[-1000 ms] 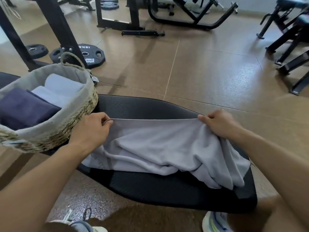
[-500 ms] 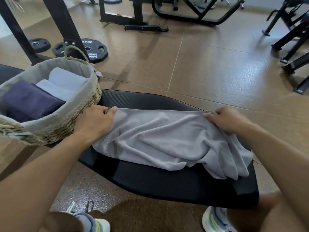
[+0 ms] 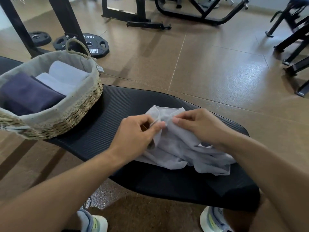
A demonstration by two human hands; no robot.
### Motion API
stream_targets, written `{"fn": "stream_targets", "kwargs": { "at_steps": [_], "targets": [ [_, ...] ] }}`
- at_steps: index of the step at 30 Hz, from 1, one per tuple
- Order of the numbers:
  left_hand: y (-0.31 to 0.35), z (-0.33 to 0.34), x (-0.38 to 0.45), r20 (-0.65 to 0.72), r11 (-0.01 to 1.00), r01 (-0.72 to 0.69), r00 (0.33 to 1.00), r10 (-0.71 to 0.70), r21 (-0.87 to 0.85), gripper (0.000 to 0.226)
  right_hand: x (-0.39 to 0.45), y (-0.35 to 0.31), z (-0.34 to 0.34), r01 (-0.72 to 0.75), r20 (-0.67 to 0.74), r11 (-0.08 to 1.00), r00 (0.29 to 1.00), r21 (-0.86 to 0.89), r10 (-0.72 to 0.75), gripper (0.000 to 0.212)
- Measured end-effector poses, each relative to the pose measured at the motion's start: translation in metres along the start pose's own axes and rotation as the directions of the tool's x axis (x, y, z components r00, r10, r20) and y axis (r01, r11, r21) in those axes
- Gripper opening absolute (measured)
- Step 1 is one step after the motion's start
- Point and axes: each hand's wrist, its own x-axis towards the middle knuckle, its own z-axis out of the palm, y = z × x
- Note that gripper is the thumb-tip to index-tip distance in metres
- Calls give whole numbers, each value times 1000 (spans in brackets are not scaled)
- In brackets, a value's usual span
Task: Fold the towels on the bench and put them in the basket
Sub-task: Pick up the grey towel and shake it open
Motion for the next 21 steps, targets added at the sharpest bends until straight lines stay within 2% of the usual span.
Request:
{"fn": "stream_targets", "kwargs": {
  "at_steps": [2,6,10,14,17,19,21],
  "targets": [
    [4,6,-4,16,996,37,999,-35,-82,31,1,-6,17,60,28,996,998,66,-62,13],
    [5,6,-4,-26,959,160,985,-171,-236,23,4,-9,30,107,30,988,993,109,-111,23],
    [6,0,-1,98,870,295,955,-279,-395,23,2,-8,22,182,124,971,971,155,-202,48],
    [6,-1,4,48,881,225,973,-226,-415,22,-1,-9,12,271,171,961,945,61,-277,67],
    [6,2,5,-2,887,195,977,-215,-418,18,-2,-9,9,265,104,964,958,39,-267,54],
    [5,3,7,-39,907,178,977,-208,-382,17,-1,-5,5,243,100,963,968,-121,-231,38],
    [5,3,9,-81,917,176,972,-219,-357,17,-1,-2,1,206,170,911,973,-357,-153,18]
  ]
}}
